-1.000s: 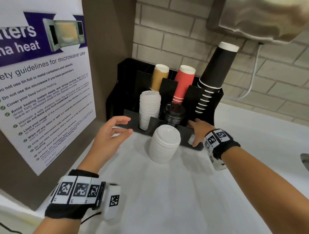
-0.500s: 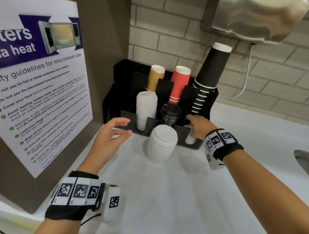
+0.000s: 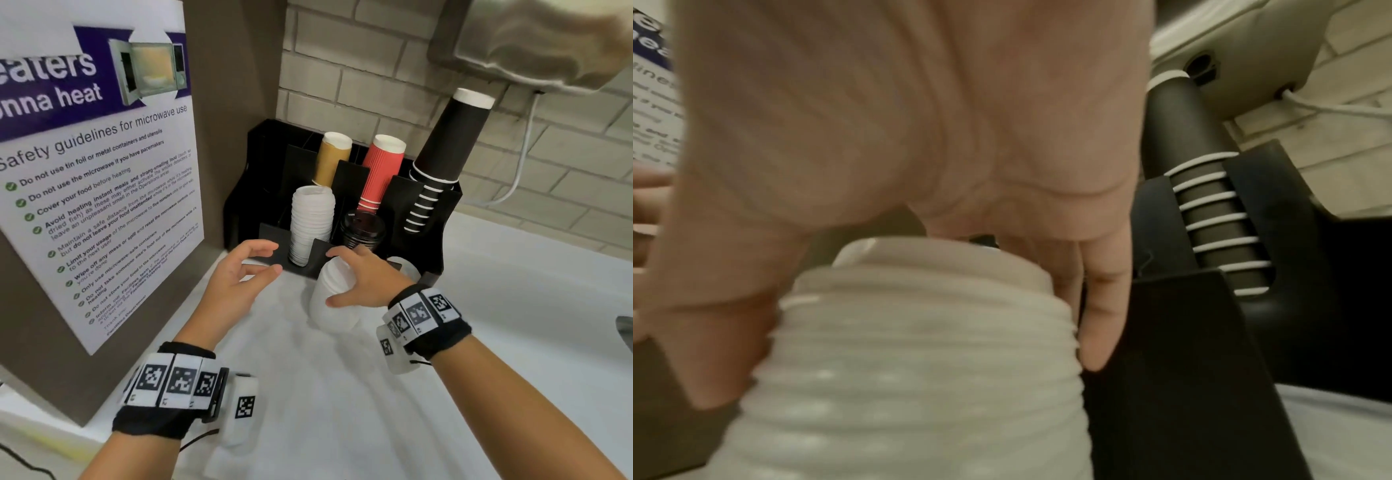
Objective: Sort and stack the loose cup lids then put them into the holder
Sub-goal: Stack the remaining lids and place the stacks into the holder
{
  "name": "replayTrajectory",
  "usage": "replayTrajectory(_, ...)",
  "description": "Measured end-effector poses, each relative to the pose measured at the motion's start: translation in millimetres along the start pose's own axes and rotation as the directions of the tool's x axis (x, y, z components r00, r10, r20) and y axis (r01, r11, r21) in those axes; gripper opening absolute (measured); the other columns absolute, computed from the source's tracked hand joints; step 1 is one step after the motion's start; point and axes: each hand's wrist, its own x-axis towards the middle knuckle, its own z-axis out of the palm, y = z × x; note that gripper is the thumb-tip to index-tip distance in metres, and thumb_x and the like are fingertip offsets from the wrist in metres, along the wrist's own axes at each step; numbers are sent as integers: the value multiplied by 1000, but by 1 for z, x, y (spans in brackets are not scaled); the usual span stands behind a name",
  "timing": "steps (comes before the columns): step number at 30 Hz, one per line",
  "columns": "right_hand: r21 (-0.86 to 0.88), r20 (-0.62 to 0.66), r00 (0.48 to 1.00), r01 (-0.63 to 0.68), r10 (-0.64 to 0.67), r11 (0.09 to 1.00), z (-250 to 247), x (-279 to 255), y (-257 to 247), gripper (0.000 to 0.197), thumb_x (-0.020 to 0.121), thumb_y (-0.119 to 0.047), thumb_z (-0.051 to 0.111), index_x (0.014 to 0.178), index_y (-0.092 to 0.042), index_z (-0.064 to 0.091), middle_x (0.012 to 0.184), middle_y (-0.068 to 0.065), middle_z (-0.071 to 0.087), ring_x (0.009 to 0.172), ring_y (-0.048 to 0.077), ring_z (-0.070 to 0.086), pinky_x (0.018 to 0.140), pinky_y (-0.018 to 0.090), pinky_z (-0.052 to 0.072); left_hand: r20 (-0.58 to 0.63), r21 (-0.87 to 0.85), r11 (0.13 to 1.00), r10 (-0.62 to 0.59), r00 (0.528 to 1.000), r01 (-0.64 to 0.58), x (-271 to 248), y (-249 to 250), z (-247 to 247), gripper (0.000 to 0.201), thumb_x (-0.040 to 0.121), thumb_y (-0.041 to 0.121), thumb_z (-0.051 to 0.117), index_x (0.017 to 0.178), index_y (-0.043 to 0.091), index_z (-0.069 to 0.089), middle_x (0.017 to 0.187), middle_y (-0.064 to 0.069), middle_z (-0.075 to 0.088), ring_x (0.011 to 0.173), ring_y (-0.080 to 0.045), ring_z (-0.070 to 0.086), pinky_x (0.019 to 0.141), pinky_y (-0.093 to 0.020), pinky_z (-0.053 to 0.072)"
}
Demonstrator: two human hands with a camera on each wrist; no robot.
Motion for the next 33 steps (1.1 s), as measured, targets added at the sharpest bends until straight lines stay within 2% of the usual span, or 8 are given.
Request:
replayTrajectory(4,42,-51,999,-8,10,999,-6,-1,-4,80,69,-42,79,136,-36,36,115,1,39,108,23,48,83,27,39,5,20,1000,-1,1000,0,1,-5,1,27,85,24,74,101,45,65,113,16,62,85,0,62,79,-21,48)
replayTrajectory(7,195,-195,981,34,4,980,-21,-13,-12,74,69,-38,80,132,-35,41,118,0,41,109,20,45,85,26,36,49,44,999,-9,999,7,-1,-4,12,37,85,16,74,110,40,62,113,17,60,87,2,63,77,-19,46)
replayTrajectory(9,344,-281,960,117,-17,932,-27,-25,-22,72,71,-35,81,132,-34,44,121,-2,46,112,16,45,89,26,37,122,13,1000,-25,992,24,-4,-1,23,56,76,26,80,123,42,55,121,15,59,99,0,63,77,-20,51)
replayTrajectory(11,533,-296,954,202,-43,822,-26,-40,-35,69,74,-30,80,132,-34,44,119,-10,51,112,11,51,92,24,43,203,-27,999,-26,979,33,-4,2,33,89,64,36,87,139,44,40,134,11,53,114,-6,60,91,-27,54)
replayTrajectory(13,669,-272,961,232,-58,706,-19,-52,-44,67,76,-27,80,132,-37,43,118,-8,55,109,10,57,91,24,49,266,-77,997,0,964,21,-5,5,42,109,58,37,93,147,43,31,144,5,48,123,-13,57,101,-36,50)
replayTrajectory(18,780,-264,964,223,-15,585,-5,-70,-46,65,68,-41,78,125,-45,47,120,-6,59,110,9,60,95,32,51,324,-119,992,84,942,-48,-9,11,48,97,58,31,89,141,39,41,141,4,51,123,-21,59,101,-50,50)
replayTrajectory(25,775,-260,965,233,-40,587,-7,-83,-36,68,66,-44,78,126,-49,49,120,-9,63,116,13,58,101,45,47,344,-102,993,97,934,-66,-10,15,51,94,54,32,89,135,44,45,131,12,55,118,-19,60,97,-46,54)
replayTrajectory(33,755,-320,947,260,-7,602,-6,-89,-33,65,64,-36,83,121,-44,53,117,-12,63,113,10,58,92,33,54,354,-70,993,113,928,-94,-11,16,56,93,53,35,90,134,49,44,127,18,54,121,-16,58,97,-41,54)
